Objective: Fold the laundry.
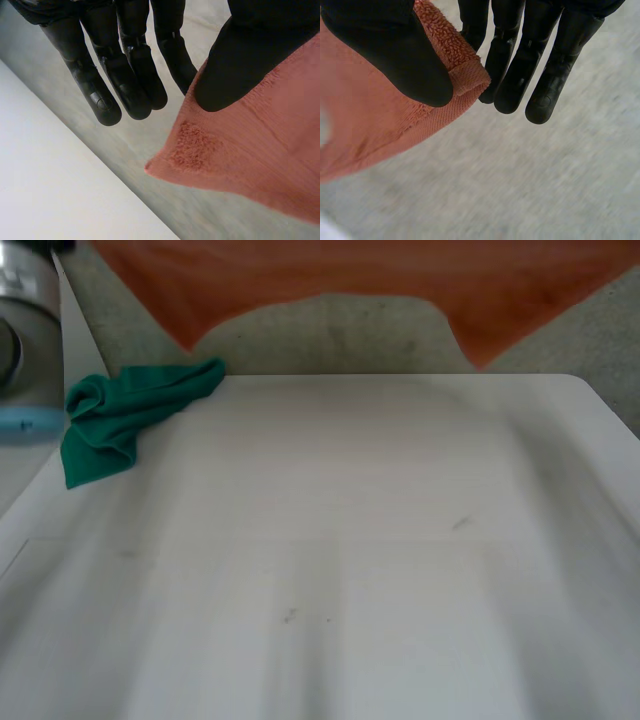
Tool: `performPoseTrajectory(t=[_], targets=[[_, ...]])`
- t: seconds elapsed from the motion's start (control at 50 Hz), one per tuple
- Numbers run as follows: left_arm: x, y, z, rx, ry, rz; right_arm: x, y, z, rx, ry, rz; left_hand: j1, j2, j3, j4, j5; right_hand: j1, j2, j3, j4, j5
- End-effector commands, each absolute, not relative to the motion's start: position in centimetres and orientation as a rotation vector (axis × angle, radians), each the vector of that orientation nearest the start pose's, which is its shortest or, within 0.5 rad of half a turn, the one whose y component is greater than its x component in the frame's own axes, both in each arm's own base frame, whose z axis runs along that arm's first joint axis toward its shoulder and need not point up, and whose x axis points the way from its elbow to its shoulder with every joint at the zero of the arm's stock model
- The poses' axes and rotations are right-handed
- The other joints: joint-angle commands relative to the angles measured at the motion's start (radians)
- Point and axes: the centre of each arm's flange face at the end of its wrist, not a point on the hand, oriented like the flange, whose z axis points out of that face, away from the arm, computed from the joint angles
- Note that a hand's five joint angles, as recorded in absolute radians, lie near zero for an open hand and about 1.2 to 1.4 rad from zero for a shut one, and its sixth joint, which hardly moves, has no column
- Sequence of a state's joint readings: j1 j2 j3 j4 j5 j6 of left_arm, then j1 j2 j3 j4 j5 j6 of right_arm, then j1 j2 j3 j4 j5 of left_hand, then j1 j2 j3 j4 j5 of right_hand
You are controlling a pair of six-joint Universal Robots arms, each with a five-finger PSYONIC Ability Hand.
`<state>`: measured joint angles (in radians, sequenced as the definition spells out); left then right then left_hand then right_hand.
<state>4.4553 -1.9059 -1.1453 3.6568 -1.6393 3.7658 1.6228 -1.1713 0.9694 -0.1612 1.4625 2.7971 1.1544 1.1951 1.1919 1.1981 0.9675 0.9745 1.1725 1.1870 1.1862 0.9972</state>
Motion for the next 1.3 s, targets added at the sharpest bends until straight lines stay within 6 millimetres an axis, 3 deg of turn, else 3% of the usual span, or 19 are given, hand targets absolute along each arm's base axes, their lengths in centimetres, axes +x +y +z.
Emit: performPoseTrajectory(t=[0.02,0.12,0.16,0.18,0.26,0.34,0.46,0.52,0.54,0.56,0.62,0.66,0.76,0.84,0.98,1.04,1.16,1.3], targets=[[-22.2,-36.9,27.2,0.699,1.569,-2.239,16.9,-41.3,28.1,-0.718,2.11,-2.435,0.242,0.201,0.204,0.198,0.254,0.422,0.224,0.209,0.21,0.225],[-22.5,-36.2,19.6,0.831,1.788,-2.079,17.3,-41.2,21.8,-0.877,2.243,-2.227,0.242,0.201,0.204,0.198,0.254,0.422,0.224,0.209,0.21,0.225],[-22.8,-35.8,18.0,0.866,1.828,-2.043,17.2,-41.1,19.3,-0.937,2.316,-2.14,0.242,0.201,0.204,0.198,0.254,0.422,0.224,0.209,0.21,0.225],[-22.9,-35.4,16.5,0.896,1.869,-2.001,17.2,-41.0,18.5,-0.957,2.336,-2.118,0.242,0.201,0.204,0.198,0.254,0.422,0.224,0.209,0.21,0.225],[-23.2,-34.1,14.1,0.964,1.941,-1.919,16.8,-40.4,16.3,-1.058,2.433,-2.0,0.242,0.201,0.204,0.198,0.254,0.422,0.224,0.209,0.21,0.225],[-22.7,-32.3,13.3,1.043,1.968,-1.806,16.6,-38.7,16.3,-1.142,2.513,-1.85,0.242,0.201,0.204,0.198,0.254,0.422,0.224,0.209,0.21,0.225],[-20.3,-28.4,15.3,1.171,1.966,-1.583,13.8,-35.5,19.4,-1.195,2.665,-1.618,0.242,0.201,0.204,0.198,0.254,0.422,0.224,0.209,0.21,0.225],[-19.0,-25.0,15.9,1.286,2.004,-1.409,12.6,-33.8,20.1,-1.278,2.727,-1.475,0.242,0.201,0.204,0.198,0.254,0.422,0.224,0.209,0.21,0.225],[-18.7,-24.0,16.0,1.319,2.021,-1.359,11.8,-32.3,20.3,-1.374,2.756,-1.349,0.242,0.201,0.204,0.198,0.254,0.422,0.224,0.209,0.21,0.225],[-18.2,-21.6,15.7,1.406,2.069,-1.233,11.6,-31.8,20.3,-1.415,2.764,-1.298,0.242,0.201,0.204,0.198,0.254,0.422,0.224,0.209,0.21,0.225],[-17.6,-18.2,15.7,1.535,2.117,-1.075,10.4,-29.5,19.8,-1.591,2.774,-1.07,0.242,0.201,0.204,0.198,0.254,0.422,0.224,0.209,0.21,0.225],[-17.8,-18.0,16.0,1.547,2.093,-1.095,10.0,-29.1,19.6,-1.647,2.767,-1.031,0.242,0.201,0.204,0.198,0.254,0.422,0.224,0.209,0.21,0.225],[-18.4,-20.5,17.1,1.471,1.991,-1.253,9.5,-30.6,19.4,-1.515,2.823,-1.21,0.242,0.201,0.204,0.198,0.254,0.422,0.224,0.209,0.21,0.225],[-19.8,-24.5,17.0,1.387,1.926,-1.389,9.7,-32.0,18.7,-1.429,2.822,-1.334,0.242,0.201,0.204,0.198,0.254,0.422,0.224,0.209,0.21,0.225],[-22.6,-29.4,16.0,1.332,1.897,-1.53,12.8,-35.6,17.6,-1.417,2.708,-1.616,0.242,0.201,0.204,0.198,0.254,0.422,0.224,0.209,0.21,0.225],[-23.7,-31.9,15.0,1.297,1.861,-1.565,13.0,-37.5,17.3,-1.362,2.701,-1.734,0.242,0.201,0.204,0.198,0.254,0.422,0.224,0.209,0.21,0.225],[-25.3,-36.5,15.0,1.163,1.731,-1.673,14.2,-40.5,16.1,-1.367,2.682,-1.865,0.242,0.201,0.204,0.198,0.254,0.422,0.224,0.209,0.21,0.225],[-27.2,-38.9,13.3,1.168,1.638,-1.722,15.5,-43.1,14.7,-1.376,2.644,-1.946,0.242,0.201,0.204,0.198,0.254,0.422,0.224,0.209,0.21,0.225]])
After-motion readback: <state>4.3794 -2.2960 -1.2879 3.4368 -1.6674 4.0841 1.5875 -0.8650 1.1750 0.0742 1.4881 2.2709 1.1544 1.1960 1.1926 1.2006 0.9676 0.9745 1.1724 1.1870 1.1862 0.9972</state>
